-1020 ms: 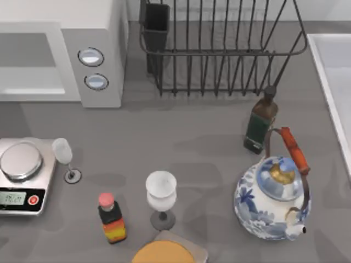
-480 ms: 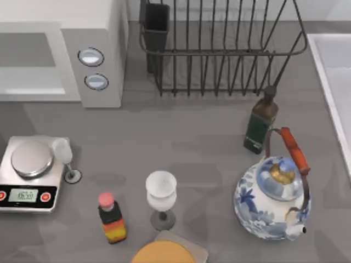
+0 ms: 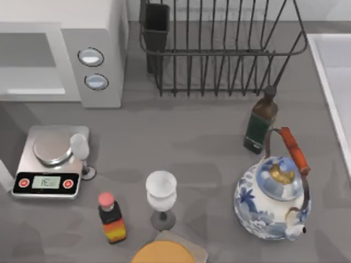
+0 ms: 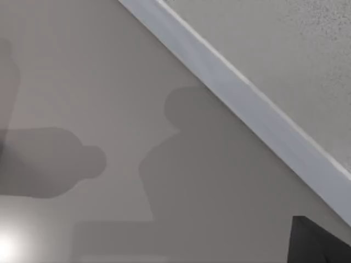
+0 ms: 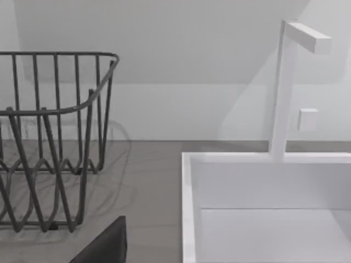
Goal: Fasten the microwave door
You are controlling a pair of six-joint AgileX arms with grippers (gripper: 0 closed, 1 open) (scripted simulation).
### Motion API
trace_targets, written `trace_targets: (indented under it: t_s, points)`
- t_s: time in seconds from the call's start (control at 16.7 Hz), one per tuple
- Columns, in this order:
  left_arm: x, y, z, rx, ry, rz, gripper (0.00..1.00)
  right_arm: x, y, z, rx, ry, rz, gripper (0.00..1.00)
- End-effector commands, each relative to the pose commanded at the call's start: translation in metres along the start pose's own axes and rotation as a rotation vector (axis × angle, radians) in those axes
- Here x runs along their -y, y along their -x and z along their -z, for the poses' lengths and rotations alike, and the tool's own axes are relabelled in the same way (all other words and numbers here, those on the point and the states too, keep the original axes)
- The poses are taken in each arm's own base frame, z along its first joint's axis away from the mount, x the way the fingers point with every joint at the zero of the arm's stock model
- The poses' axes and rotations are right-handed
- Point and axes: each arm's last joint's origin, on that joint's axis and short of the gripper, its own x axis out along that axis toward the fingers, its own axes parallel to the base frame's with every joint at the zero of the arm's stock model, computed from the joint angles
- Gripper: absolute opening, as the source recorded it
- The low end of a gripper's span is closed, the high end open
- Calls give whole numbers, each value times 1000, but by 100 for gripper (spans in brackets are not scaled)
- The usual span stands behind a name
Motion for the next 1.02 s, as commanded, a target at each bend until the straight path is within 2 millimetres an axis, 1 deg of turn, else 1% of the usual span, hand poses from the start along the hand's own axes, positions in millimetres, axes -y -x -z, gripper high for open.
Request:
trace_targets:
  t_s: [0.12,0.24,0.36,0.48,0.6,0.72,0.84,1.02]
  points:
    - [3,-1,0,-3,1,-1,0,0,0,0,0,0,0,100]
    - [13,-2,-2,-13,4,-2,0,0,0,0,0,0,0,100]
    - [30,-4,-4,-22,1,1,0,0,0,0,0,0,0,100]
    - [51,-5,-5,-27,-5,5,0,0,0,0,0,0,0,100]
    - [72,-3,-5,-24,-12,10,0,0,0,0,0,0,0,100]
    - [88,-1,-3,-14,-12,9,0,0,0,0,0,0,0,100]
    - [98,2,-1,-4,-4,3,0,0,0,0,0,0,0,100]
    - [100,3,0,0,0,0,0,0,0,0,0,0,0,100]
